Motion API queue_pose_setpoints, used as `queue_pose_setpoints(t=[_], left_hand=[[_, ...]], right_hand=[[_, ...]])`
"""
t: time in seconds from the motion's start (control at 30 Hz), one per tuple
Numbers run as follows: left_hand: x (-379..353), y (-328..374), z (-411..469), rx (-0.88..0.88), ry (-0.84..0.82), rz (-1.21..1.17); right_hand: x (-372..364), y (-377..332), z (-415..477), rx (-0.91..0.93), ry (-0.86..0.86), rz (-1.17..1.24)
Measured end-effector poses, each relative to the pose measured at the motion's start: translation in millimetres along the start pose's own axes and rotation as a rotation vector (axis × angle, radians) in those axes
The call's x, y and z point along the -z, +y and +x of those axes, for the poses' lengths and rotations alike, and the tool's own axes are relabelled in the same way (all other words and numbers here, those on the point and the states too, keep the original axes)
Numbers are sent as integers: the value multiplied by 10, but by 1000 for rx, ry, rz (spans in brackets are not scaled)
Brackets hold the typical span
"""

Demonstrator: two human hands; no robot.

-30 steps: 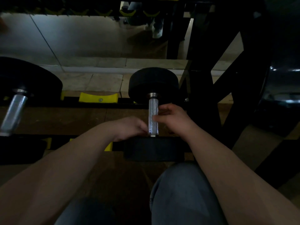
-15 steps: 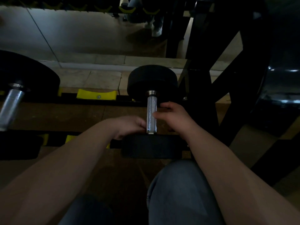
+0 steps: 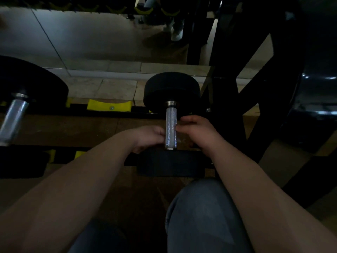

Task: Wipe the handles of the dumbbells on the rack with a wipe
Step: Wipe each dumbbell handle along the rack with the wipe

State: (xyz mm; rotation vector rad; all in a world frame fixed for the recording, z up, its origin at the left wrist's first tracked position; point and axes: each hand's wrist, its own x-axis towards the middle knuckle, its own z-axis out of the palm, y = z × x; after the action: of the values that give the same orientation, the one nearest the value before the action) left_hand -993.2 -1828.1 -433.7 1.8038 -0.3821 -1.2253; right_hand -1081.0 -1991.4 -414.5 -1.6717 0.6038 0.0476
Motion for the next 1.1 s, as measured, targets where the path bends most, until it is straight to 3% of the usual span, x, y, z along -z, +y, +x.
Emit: queue_pose_setpoints(t=[0.13, 0.3, 0.37, 0.43, 0.57, 0.67, 0.73, 0.83, 0.9, 1.0, 1.1], left_hand=[[59, -38, 17, 61, -84, 18], [0, 92, 248, -229, 139, -530], [-8, 126, 287, -265, 197, -578], [-21, 96, 256, -229, 132, -469], [102, -82, 21, -24, -79, 84], [177, -127, -54, 3, -137, 113], [143, -86, -15, -52, -42, -6], [51, 80, 67, -234, 197, -474], [30, 163, 72, -273, 315, -617], [-7, 141, -79, -247, 394, -457], [-35, 38, -315, -234, 439, -104]], right_hand=[[13, 33, 24, -12, -3, -4], [17, 51, 62, -25, 14, 7], [27, 51, 74, -29, 20, 14], [31, 59, 92, -31, 24, 17], [22, 64, 105, -42, 17, 3], [13, 68, 125, -38, 14, -10], [4, 65, 133, -44, 13, -16], [-9, 45, 110, -38, 7, -10], [-7, 34, 78, -17, -1, -18], [-4, 19, 28, -10, -8, -30], [-8, 22, -19, -8, -13, -46]])
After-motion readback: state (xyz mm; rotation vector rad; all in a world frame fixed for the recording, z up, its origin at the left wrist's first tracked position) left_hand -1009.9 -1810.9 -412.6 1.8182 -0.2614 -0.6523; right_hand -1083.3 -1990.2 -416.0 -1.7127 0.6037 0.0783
